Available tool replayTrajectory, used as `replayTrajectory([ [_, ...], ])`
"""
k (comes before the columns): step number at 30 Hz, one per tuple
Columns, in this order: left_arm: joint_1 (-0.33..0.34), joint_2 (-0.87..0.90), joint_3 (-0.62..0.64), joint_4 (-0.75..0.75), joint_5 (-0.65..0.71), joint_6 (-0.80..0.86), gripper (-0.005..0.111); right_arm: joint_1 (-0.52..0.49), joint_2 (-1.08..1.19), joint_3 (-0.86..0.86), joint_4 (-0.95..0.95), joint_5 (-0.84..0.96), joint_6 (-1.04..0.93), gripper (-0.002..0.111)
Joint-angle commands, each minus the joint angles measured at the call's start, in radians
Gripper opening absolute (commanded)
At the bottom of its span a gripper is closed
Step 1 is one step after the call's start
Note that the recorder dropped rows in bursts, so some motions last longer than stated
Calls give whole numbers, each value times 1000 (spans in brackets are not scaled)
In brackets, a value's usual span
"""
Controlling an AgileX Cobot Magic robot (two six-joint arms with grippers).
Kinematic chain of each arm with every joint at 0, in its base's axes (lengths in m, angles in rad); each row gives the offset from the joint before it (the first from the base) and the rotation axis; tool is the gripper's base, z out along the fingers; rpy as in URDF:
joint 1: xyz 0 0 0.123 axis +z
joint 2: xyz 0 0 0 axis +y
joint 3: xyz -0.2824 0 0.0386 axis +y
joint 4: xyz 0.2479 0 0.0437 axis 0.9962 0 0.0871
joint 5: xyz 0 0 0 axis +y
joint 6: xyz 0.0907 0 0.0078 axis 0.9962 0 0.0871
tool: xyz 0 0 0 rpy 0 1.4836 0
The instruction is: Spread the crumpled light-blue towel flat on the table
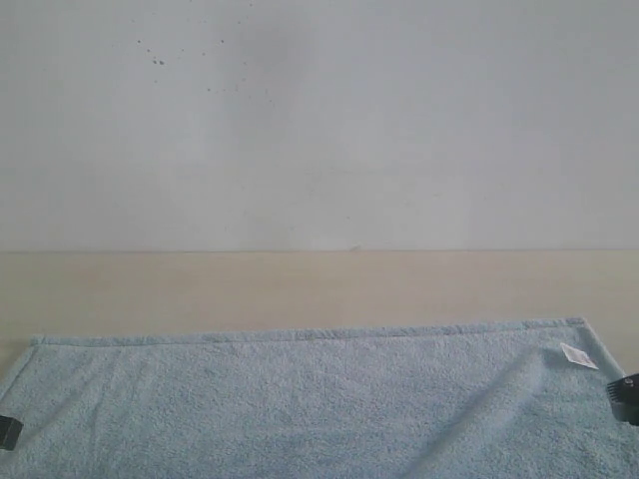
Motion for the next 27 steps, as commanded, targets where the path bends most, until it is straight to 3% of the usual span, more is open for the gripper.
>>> replayTrajectory([
  [1, -2, 2, -3, -12, -5, -8, 4, 1, 55, -4, -6, 13, -1, 0],
  [8, -2, 2, -3, -12, -5, -8, 4, 1, 99, -4, 6, 47, 15, 0],
  [16, -2, 2, -3, -12, -7, -8, 4, 1, 107, 21, 15, 252, 119, 0],
  [24, -2, 2, -3, -27, -18, -8, 4, 1, 105, 25, 25, 62, 110, 0],
  [27, -2, 3, -3, -30, -16, 0, 4, 1, 71, -20, 29, -7, 15, 0],
])
